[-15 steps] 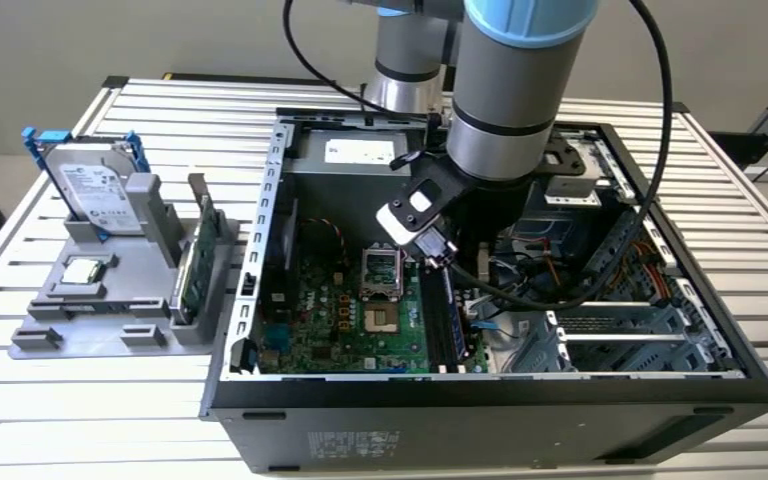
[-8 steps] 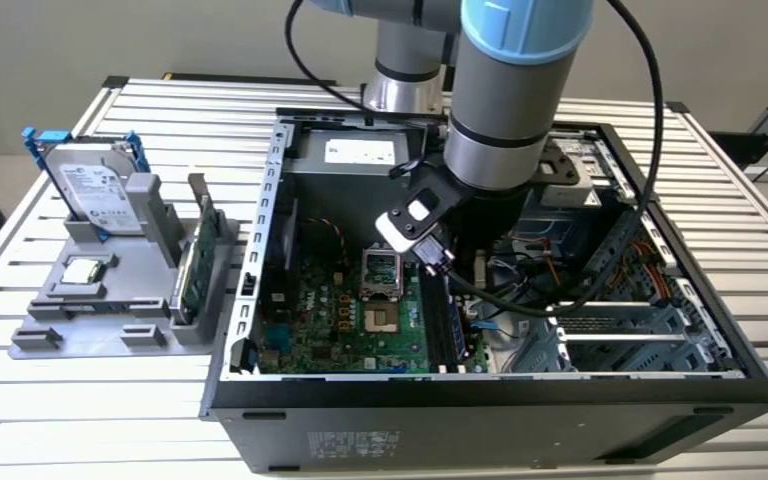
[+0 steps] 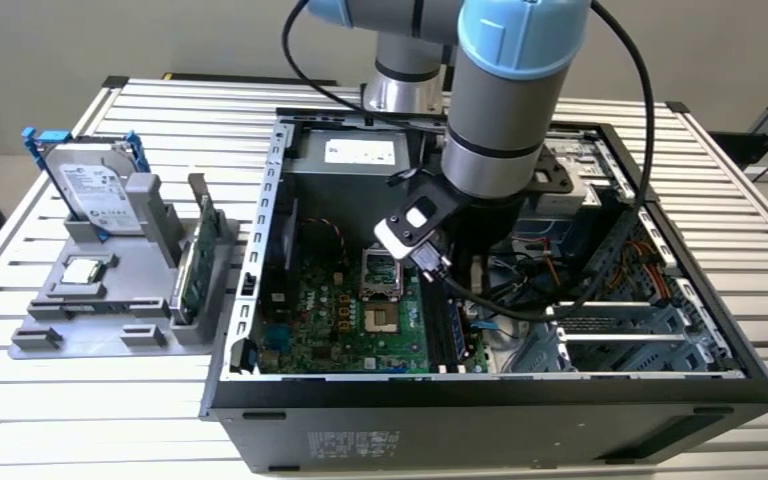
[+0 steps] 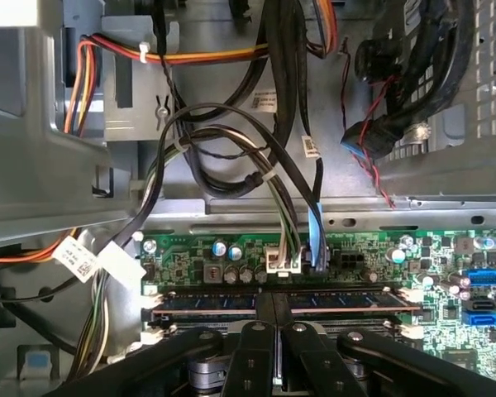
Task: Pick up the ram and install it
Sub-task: 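Press down the ram until it locks into place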
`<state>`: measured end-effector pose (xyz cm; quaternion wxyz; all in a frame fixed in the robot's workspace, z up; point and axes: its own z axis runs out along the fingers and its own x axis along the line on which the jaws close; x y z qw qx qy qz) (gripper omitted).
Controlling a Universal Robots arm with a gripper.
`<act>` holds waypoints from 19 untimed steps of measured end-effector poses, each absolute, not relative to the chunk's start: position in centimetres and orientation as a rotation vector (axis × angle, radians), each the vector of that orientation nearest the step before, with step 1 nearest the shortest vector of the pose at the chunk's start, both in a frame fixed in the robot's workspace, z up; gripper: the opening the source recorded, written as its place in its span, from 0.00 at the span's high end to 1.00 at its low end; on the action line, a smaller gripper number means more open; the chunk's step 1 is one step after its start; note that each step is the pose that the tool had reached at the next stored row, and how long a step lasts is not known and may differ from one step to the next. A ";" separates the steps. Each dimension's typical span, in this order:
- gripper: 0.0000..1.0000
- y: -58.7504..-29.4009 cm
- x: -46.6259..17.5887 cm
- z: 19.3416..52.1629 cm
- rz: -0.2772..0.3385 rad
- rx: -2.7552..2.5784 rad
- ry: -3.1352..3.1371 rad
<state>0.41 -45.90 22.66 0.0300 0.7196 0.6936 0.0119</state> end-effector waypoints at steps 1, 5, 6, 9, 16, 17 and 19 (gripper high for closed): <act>1.00 -45.9 0.4 22.5 0.037 2.219 2.138; 1.00 -45.9 0.4 22.4 0.036 2.218 2.138; 1.00 -45.9 0.4 22.3 0.037 2.218 2.138; 1.00 -45.9 0.4 22.3 0.037 2.218 2.138; 1.00 -45.9 0.4 21.7 0.034 2.218 2.138; 1.00 -45.9 0.4 21.7 0.034 2.218 2.138; 1.00 -45.9 0.4 21.8 0.034 2.218 2.138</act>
